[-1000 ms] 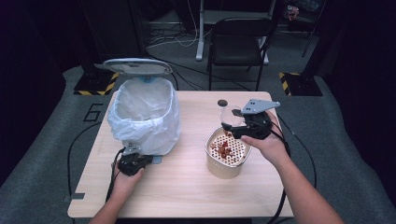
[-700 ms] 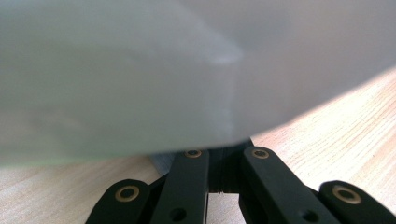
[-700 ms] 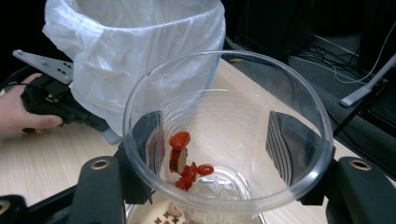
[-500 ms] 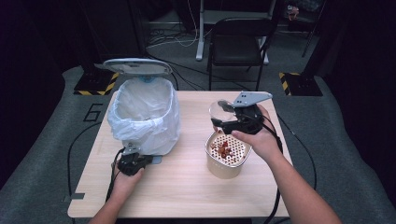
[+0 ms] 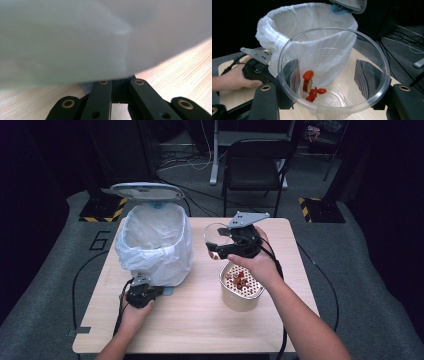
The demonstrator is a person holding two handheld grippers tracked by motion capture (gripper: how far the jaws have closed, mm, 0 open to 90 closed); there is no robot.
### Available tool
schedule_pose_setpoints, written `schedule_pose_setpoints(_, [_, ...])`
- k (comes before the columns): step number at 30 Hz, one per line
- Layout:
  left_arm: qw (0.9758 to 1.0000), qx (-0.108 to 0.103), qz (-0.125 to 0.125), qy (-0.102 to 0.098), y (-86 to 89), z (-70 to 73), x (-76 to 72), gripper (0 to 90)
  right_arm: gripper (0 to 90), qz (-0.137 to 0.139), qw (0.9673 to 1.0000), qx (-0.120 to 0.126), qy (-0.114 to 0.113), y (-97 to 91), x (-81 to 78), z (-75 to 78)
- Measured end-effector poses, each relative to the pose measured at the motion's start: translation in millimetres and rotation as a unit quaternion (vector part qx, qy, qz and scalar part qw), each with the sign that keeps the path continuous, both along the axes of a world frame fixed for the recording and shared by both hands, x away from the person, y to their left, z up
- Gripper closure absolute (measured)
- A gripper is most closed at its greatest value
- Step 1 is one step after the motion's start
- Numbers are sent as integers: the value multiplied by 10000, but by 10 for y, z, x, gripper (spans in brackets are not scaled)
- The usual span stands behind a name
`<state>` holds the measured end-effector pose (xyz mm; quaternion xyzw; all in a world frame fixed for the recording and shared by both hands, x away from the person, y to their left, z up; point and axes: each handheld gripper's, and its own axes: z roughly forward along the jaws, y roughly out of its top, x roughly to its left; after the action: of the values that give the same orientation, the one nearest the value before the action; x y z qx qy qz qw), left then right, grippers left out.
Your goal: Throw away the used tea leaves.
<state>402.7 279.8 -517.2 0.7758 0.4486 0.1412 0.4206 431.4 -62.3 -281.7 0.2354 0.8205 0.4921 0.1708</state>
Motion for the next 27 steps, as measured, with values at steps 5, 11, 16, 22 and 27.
schedule_pose_setpoints(5, [10000, -74, 55, -23, -9, -8, 2, 900, 370, 179, 9998, -27, -84, 189, -2, 95])
schedule_pose_setpoints(11, [9999, -81, 70, -27, -14, -7, -1, 900, 370, 339, 9993, 21, -165, 350, -7, 193])
schedule_pose_setpoints(16, [10000, -17, 34, -21, -6, -6, 3, 900, 370, 422, 9988, 80, -237, 455, -16, 294])
schedule_pose_setpoints(22, [10000, -12, 45, -21, -7, -6, 2, 900, 370, 467, 9986, 114, -233, 571, 13, 366])
schedule_pose_setpoints(27, [10000, -42, 44, -44, -9, -10, 9, 900, 370, 522, 9982, 110, -257, 662, 34, 394])
